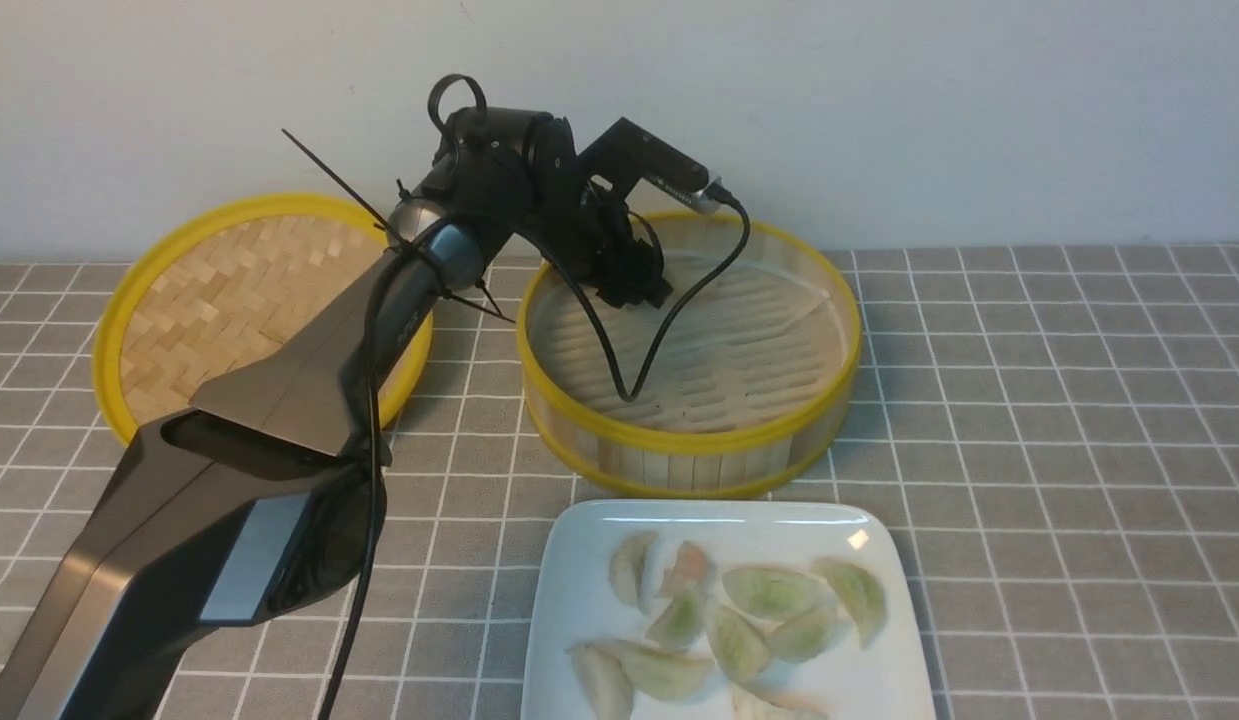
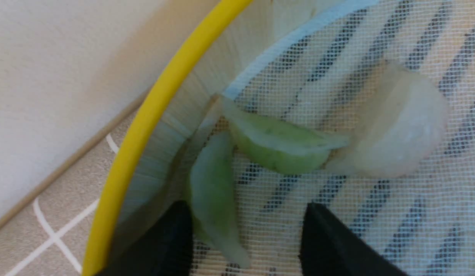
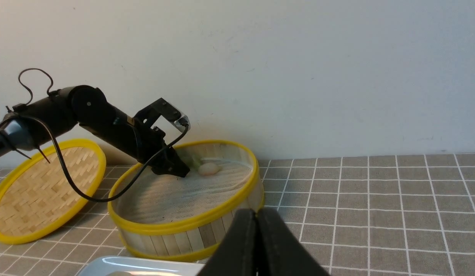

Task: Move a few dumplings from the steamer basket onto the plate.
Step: Use the left arm to grab a dumpling from the steamer

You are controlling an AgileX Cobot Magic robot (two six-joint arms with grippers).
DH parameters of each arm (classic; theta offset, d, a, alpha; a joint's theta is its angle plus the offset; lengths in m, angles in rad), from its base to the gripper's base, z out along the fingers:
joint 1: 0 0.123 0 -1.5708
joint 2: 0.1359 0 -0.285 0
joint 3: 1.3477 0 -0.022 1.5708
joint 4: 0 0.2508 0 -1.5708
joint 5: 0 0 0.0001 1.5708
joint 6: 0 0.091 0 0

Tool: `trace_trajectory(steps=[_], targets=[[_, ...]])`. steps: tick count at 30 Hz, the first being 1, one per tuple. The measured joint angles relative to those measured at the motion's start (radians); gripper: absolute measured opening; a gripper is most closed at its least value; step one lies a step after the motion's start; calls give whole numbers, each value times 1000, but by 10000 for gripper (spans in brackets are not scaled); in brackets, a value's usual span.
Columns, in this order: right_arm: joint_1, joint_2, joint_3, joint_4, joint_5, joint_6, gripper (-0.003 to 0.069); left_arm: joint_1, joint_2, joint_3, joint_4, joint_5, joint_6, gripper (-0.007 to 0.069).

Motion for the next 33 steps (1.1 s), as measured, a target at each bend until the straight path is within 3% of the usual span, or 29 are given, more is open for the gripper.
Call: trace_trajectory(steps=[5, 11, 16, 22, 30, 33], targets=[[0, 0, 0, 0, 0, 0, -15, 3, 3, -4, 12, 6, 28, 76], [0, 0, 0, 0, 0, 0, -15, 0, -43, 2, 14, 161, 64, 4], [0, 0, 0, 0, 0, -1, -15, -2, -114, 8, -6, 262, 68, -5], [0, 0, 0, 0, 0, 4, -15, -6, -180, 7, -16, 270, 71, -5], [0, 0, 0, 11, 0, 5, -15, -6, -139, 7, -14, 169, 74, 0], [0, 0, 0, 23, 2, 5, -15, -6, -104, 9, -14, 83, 74, 50]])
